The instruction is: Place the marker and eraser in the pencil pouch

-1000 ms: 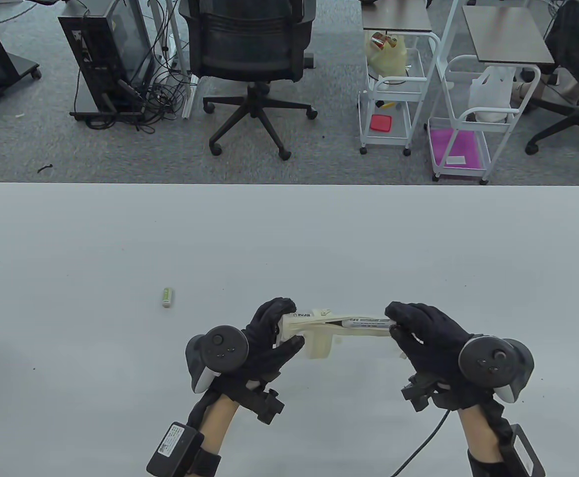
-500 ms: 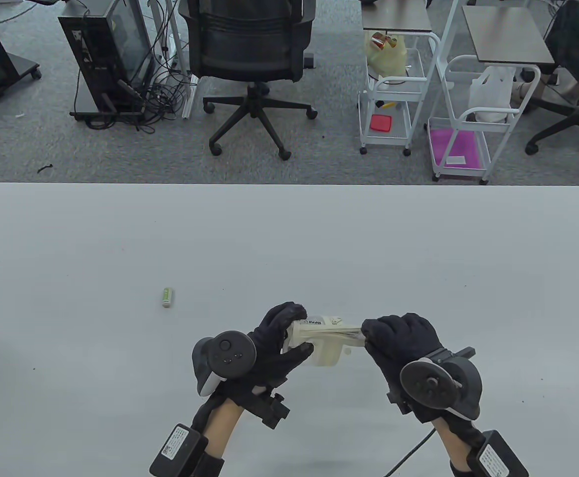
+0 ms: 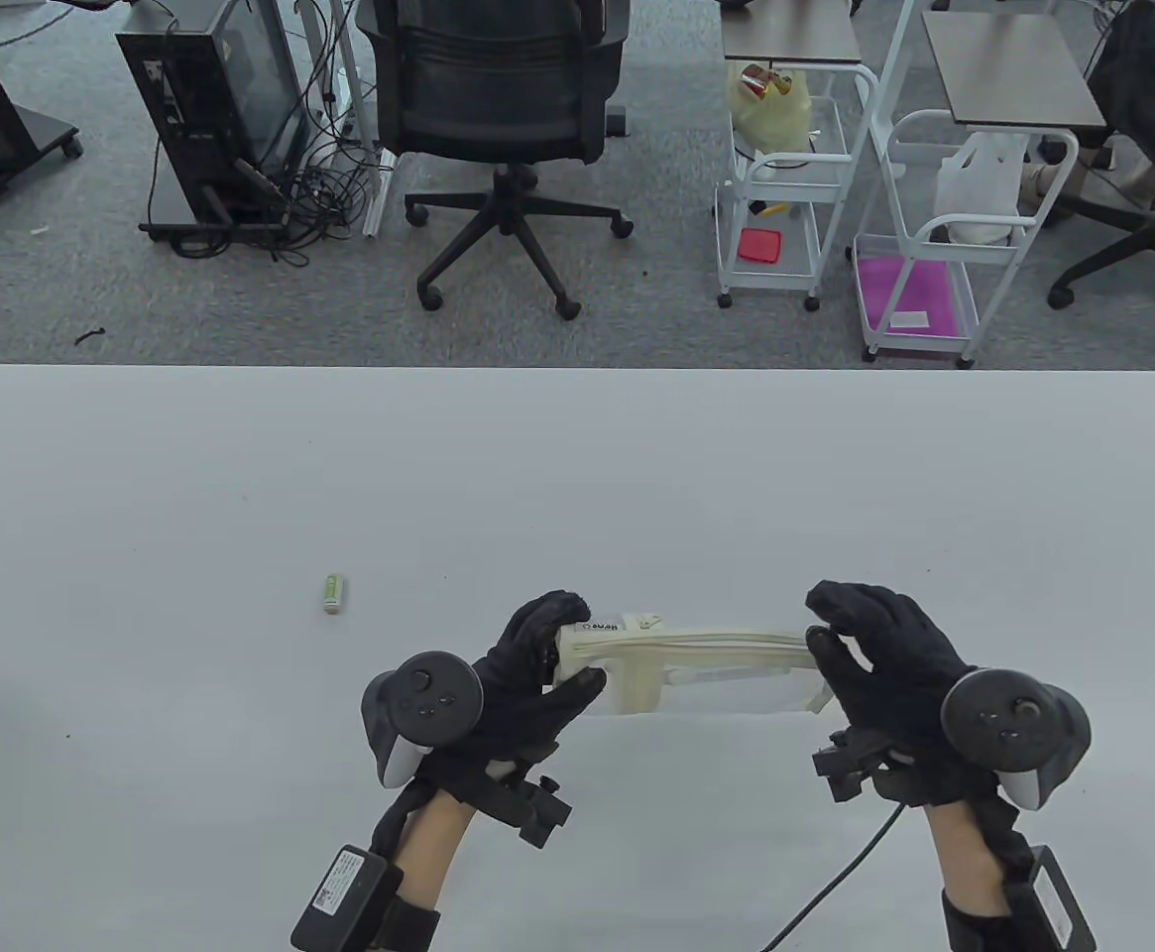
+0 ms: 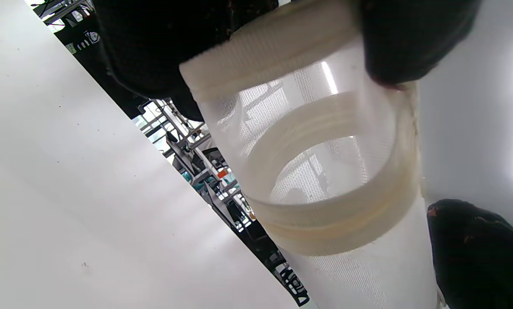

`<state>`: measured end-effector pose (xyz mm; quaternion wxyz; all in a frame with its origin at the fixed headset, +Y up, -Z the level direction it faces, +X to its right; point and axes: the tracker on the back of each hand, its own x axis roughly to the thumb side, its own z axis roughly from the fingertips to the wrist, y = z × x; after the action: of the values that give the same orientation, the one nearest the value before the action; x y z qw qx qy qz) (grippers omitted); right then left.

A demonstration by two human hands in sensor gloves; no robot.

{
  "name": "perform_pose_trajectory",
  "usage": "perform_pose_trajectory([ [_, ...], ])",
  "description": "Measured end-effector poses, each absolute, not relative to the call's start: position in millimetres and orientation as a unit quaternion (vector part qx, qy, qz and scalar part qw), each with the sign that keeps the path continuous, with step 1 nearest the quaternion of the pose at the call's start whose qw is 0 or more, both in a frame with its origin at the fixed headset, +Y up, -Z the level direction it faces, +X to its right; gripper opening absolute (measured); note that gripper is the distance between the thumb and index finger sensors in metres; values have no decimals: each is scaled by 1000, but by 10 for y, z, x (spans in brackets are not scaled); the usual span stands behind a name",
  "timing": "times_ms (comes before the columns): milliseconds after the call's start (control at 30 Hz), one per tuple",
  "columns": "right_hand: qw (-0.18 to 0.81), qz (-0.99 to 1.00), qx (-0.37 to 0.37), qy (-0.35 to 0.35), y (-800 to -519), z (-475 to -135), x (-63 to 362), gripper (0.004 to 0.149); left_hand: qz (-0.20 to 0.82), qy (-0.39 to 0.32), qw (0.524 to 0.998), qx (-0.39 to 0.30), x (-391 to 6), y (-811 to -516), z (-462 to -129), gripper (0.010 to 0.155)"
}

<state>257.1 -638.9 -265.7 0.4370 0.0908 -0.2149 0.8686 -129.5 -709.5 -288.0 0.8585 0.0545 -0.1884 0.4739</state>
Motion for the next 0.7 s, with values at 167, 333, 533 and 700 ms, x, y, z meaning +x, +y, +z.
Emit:
perform_pose_trajectory([
  [167, 547, 829, 110, -23, -6791, -2963, 2818, 82, 491, -171, 853, 55, -1386, -7127, -2919, 71],
  [333, 578, 794, 146, 120, -7066, -3101, 2711, 99, 507, -166, 845, 48, -1419, -7151, -2935, 72],
  [533, 649, 734, 156, 120, -7088, -3098, 2527, 89, 516, -170, 838, 46, -1404, -7138, -2919, 72],
  [700, 679, 714, 144, 97, -7099, -3101, 2539, 77, 524, -176, 833, 35, -1396, -7126, -2921, 79],
])
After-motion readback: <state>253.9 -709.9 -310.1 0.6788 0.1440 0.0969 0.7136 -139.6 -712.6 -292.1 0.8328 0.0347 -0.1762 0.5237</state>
